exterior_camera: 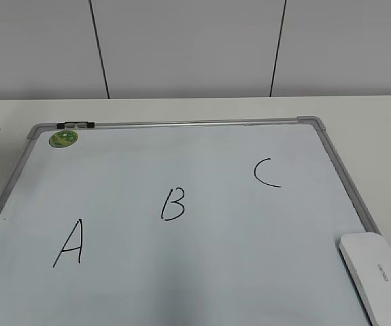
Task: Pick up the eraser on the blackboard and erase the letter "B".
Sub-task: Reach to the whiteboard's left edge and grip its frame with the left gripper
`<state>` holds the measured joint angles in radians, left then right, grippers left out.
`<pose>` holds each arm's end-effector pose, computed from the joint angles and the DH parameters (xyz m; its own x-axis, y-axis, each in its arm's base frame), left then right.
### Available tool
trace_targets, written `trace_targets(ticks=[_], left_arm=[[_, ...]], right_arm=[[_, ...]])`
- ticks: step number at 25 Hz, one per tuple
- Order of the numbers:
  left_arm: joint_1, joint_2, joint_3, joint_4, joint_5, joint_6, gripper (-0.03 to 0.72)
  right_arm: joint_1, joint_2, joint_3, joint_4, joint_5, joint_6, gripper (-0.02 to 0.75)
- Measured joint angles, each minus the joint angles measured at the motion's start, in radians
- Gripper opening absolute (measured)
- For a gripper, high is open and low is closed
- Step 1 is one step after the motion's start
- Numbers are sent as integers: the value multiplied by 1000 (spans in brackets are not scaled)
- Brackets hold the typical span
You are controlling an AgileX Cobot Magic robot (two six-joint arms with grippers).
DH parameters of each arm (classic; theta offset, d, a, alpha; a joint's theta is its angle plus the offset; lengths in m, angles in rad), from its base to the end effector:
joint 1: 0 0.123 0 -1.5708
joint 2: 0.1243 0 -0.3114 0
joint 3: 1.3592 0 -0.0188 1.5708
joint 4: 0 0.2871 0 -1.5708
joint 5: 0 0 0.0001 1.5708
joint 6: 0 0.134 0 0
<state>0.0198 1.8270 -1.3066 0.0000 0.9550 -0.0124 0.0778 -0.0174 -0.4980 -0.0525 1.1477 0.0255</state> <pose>0.4083 0.0081 0.1769 -0.9828 -0.0319 -0.1817 -0.0320 0.9995 -0.0023 0.0311 -0.0040 0.2650 -0.5166 -0.0363 -0.8555 -0.0348 0.9992 -0.0214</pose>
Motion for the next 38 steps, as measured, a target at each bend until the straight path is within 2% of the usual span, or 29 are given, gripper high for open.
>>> trace_targets(ticks=[9, 38], left_arm=[[0, 71, -36, 0, 0, 39, 317], [0, 242, -48, -26, -12, 41, 283]], right_arm=[[0, 0, 0, 0, 0, 0, 589], [0, 0, 0, 0, 0, 0, 589]])
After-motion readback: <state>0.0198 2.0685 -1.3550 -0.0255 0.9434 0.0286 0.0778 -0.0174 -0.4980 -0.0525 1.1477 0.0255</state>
